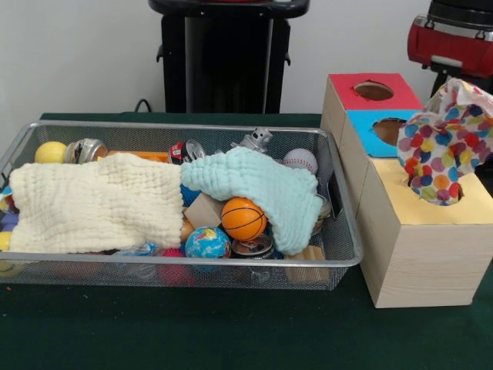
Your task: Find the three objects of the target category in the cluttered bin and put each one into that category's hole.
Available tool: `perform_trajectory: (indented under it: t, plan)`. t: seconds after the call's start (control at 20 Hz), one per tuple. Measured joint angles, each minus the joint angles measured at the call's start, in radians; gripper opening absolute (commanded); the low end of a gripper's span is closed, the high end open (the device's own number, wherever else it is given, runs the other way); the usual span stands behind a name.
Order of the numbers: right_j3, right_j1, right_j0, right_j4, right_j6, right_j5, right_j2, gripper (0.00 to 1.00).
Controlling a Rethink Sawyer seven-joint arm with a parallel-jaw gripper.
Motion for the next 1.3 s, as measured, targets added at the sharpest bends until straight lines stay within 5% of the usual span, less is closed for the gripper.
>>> perform_trajectory:
  t: [0.05, 1.3]
  plan:
    - [0.003, 0.0, -0.01, 0.0, 0.0, 0.0, 0.008, 1.0]
    - [0.058, -0.014, -0.011, -0.003, 0.0, -0.005, 0.05, 1.0]
